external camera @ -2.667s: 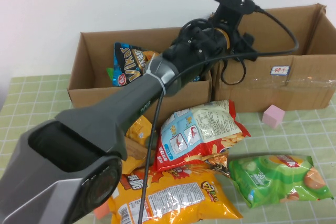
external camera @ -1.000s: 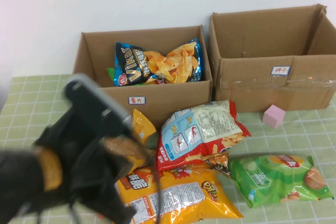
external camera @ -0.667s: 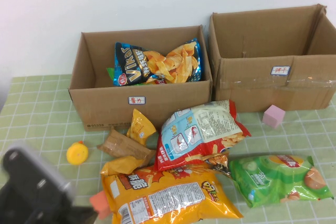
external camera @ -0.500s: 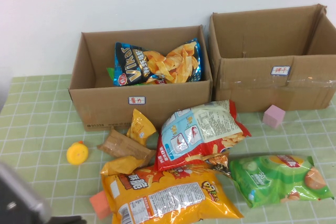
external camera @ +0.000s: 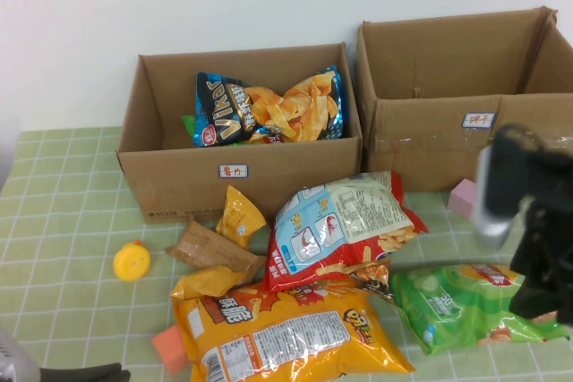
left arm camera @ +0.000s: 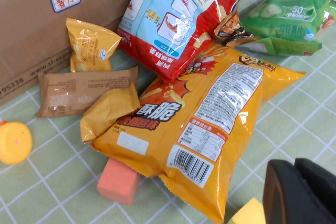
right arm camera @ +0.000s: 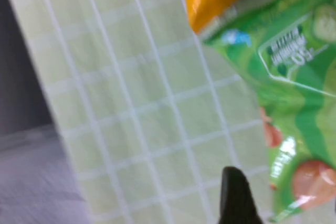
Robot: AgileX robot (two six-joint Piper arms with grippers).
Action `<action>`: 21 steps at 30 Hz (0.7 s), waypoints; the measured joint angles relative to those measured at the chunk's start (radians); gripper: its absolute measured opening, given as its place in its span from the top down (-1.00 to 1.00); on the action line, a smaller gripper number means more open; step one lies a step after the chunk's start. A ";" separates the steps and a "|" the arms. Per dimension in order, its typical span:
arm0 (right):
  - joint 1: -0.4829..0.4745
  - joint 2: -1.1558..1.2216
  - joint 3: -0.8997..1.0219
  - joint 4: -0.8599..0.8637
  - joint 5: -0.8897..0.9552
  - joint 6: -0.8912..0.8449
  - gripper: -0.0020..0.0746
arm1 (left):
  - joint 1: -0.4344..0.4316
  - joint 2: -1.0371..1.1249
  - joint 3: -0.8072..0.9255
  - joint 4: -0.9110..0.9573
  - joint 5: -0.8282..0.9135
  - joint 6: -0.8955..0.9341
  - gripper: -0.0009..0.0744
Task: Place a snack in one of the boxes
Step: Pick up the potato chip
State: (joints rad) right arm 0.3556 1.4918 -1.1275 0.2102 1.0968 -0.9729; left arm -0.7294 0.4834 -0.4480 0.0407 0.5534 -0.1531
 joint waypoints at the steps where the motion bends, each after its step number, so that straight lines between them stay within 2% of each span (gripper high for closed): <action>1: 0.019 0.017 0.000 -0.039 -0.014 -0.002 -0.03 | 0.000 0.000 0.000 0.000 0.000 0.000 0.98; 4: 0.053 0.073 0.000 -0.126 -0.077 0.011 -0.07 | 0.000 0.000 0.000 0.000 0.000 0.000 0.98; 7: 0.060 0.129 0.000 -0.134 -0.168 0.063 -0.10 | 0.000 0.000 0.000 0.000 0.002 0.000 0.98; 15: 0.060 0.275 0.000 -0.117 -0.313 0.111 -0.40 | 0.000 0.000 0.000 0.000 0.022 0.000 0.98; 21: 0.060 0.394 -0.002 -0.167 -0.361 0.107 -0.43 | 0.000 0.000 0.000 0.021 0.024 -0.014 0.98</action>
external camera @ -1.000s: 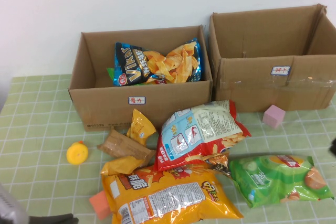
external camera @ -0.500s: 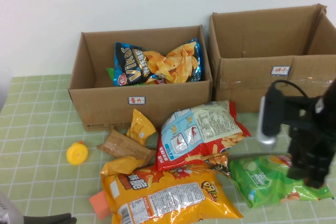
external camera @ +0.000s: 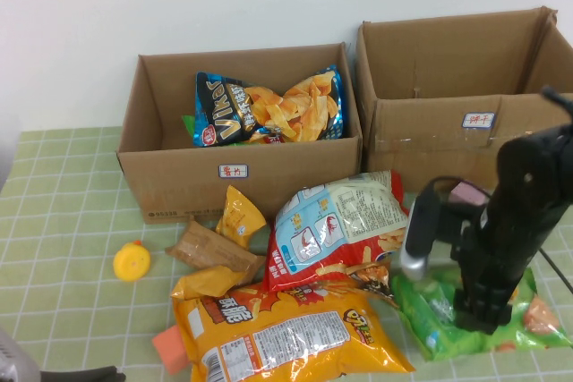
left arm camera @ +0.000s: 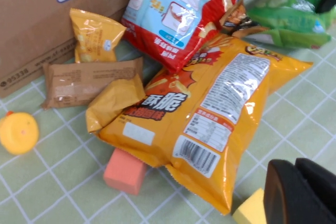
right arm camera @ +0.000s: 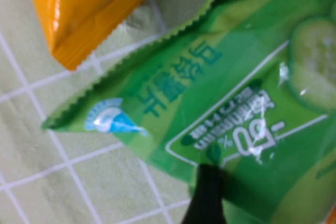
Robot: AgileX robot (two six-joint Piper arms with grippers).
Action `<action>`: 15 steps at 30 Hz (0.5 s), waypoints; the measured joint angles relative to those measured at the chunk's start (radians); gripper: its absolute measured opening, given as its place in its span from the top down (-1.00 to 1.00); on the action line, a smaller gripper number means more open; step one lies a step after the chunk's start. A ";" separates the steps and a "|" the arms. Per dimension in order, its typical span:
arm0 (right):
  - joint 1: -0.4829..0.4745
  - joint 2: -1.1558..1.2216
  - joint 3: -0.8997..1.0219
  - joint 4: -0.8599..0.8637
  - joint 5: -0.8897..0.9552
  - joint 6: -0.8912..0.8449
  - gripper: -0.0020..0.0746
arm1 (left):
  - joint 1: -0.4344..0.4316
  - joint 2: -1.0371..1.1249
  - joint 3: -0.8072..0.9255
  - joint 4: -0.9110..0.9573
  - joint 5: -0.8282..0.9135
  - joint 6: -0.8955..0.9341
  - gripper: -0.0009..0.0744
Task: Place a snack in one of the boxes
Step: Pick up the potato chip
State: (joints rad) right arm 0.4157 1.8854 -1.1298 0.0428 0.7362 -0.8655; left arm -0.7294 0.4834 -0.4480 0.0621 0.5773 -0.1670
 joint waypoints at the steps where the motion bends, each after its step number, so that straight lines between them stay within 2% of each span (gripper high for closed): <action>1: 0.000 0.014 -0.001 -0.006 -0.002 -0.005 -0.44 | 0.000 0.000 0.000 0.011 0.000 -0.010 0.98; 7: 0.002 0.062 -0.011 -0.023 -0.012 -0.019 -0.38 | 0.000 0.000 0.000 0.048 0.002 -0.053 0.98; 9: 0.002 0.062 -0.012 -0.025 -0.012 -0.019 -0.22 | 0.000 0.000 0.000 0.071 0.002 -0.057 0.98; 12: 0.002 0.062 -0.017 -0.033 -0.002 -0.013 0.18 | 0.000 0.000 0.000 0.101 0.002 -0.057 0.98; 13: 0.002 0.060 -0.022 -0.043 0.001 0.002 0.37 | 0.000 0.000 0.000 0.108 0.002 -0.057 0.98; 15: 0.002 0.055 -0.031 -0.066 0.022 0.042 0.45 | 0.000 0.000 0.000 0.121 0.002 -0.059 0.98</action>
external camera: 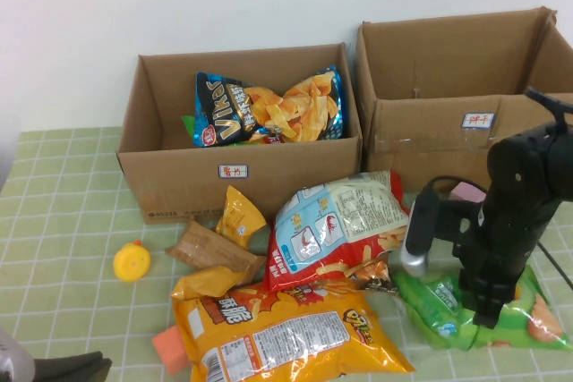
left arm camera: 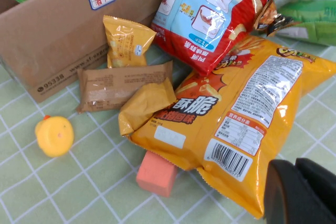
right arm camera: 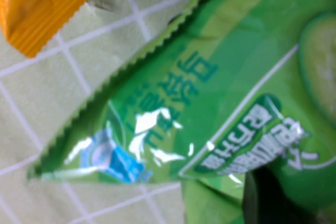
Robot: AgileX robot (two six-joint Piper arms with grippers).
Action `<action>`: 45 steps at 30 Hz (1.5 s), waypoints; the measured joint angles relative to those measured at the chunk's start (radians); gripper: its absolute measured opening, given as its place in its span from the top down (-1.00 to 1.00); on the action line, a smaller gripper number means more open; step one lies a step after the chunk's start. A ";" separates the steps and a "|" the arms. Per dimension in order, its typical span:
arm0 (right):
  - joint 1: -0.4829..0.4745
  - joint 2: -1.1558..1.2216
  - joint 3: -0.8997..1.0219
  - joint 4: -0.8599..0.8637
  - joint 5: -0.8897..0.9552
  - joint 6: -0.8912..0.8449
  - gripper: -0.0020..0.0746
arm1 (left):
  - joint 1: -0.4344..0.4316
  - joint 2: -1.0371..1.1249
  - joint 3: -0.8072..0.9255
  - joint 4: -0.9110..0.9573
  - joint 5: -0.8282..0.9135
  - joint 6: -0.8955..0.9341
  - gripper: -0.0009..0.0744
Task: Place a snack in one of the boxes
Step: Pick up the potato chip, then place the potato chip in the potato chip box
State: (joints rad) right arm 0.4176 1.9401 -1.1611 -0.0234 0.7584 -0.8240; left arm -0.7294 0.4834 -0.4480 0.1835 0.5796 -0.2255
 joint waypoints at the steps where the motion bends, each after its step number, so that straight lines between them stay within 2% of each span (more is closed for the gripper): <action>1: 0.000 -0.001 -0.007 -0.011 0.019 0.026 0.45 | 0.000 0.000 0.000 0.002 0.000 -0.003 0.98; 4: 0.002 -0.006 -0.031 -0.036 0.094 0.103 0.48 | 0.000 0.000 0.000 0.015 0.000 -0.003 0.98; 7: 0.002 -0.052 -0.037 -0.044 0.148 0.181 0.69 | 0.000 0.000 0.000 0.021 0.000 -0.006 0.98; 15: 0.002 -0.347 -0.037 -0.001 0.142 0.317 0.70 | 0.000 0.000 0.000 0.021 -0.003 -0.075 0.98; 20: 0.002 -0.513 -0.037 0.045 0.069 0.334 0.70 | 0.000 0.000 0.000 0.021 -0.003 -0.090 0.98; 25: 0.002 -0.592 -0.037 0.261 -0.166 0.257 0.70 | 0.000 0.000 0.000 0.021 -0.006 -0.101 0.98; 29: 0.002 -0.557 -0.069 0.470 -0.318 0.138 0.70 | 0.000 0.000 0.000 0.021 -0.013 -0.101 0.98; 34: 0.002 -0.422 -0.227 0.628 -0.343 0.032 0.70 | 0.000 0.000 0.000 0.025 -0.048 -0.103 0.98; 35: 0.002 -0.355 -0.311 0.666 -0.332 -0.004 0.70 | 0.000 0.000 0.000 0.027 -0.053 -0.103 0.98; 45: 0.002 0.041 -0.766 0.676 -0.171 -0.130 0.70 | 0.000 0.000 0.000 0.081 -0.044 -0.101 0.98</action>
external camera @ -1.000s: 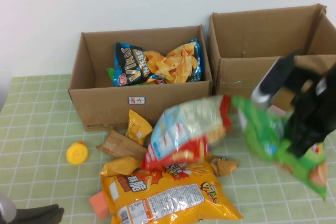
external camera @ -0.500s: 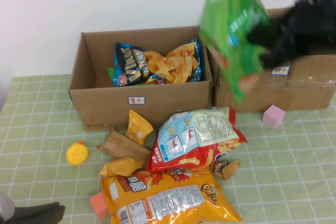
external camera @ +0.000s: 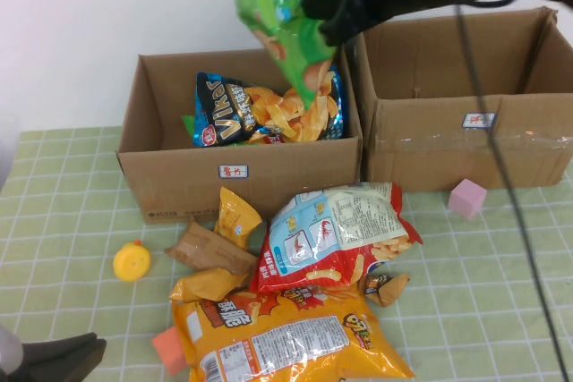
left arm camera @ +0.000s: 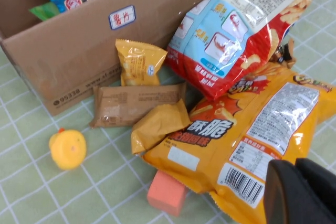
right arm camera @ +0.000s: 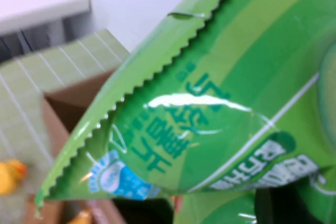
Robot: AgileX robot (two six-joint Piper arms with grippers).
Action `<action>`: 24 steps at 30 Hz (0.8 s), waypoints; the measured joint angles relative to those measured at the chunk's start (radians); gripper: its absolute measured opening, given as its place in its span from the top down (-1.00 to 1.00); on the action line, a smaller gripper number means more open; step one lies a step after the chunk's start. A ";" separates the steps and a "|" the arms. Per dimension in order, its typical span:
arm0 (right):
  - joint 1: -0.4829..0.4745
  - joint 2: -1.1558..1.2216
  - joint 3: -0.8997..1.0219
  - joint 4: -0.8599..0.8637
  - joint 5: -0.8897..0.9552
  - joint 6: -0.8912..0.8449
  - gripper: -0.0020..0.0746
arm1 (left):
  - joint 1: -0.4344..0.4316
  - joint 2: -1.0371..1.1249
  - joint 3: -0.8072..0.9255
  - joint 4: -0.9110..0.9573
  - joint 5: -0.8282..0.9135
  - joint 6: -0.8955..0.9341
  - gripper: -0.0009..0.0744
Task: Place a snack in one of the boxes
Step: Place the potato chip in the potato chip box
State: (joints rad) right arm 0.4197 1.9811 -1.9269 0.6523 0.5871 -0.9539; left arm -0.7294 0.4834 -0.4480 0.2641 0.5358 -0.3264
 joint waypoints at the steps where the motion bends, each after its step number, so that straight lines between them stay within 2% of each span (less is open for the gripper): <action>1: 0.000 0.038 -0.039 -0.020 0.004 -0.010 0.70 | 0.000 0.000 0.000 0.000 0.003 0.000 0.98; 7: 0.000 0.224 -0.171 -0.197 0.039 -0.031 0.70 | 0.000 0.000 0.000 0.003 0.059 0.004 0.98; 20: 0.011 0.299 -0.181 -0.239 0.034 -0.038 0.70 | 0.000 0.000 0.000 0.068 0.108 0.008 0.98; 22: 0.012 0.306 -0.181 -0.234 0.034 -0.036 0.67 | 0.000 0.000 0.000 0.069 0.108 0.008 0.98; 24: 0.012 0.313 -0.183 -0.217 0.033 -0.036 0.51 | 0.000 0.000 0.000 0.069 0.114 0.008 0.98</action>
State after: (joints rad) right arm 0.4320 2.2937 -2.1098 0.4352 0.6197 -0.9896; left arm -0.7294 0.4834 -0.4480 0.3331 0.6503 -0.3181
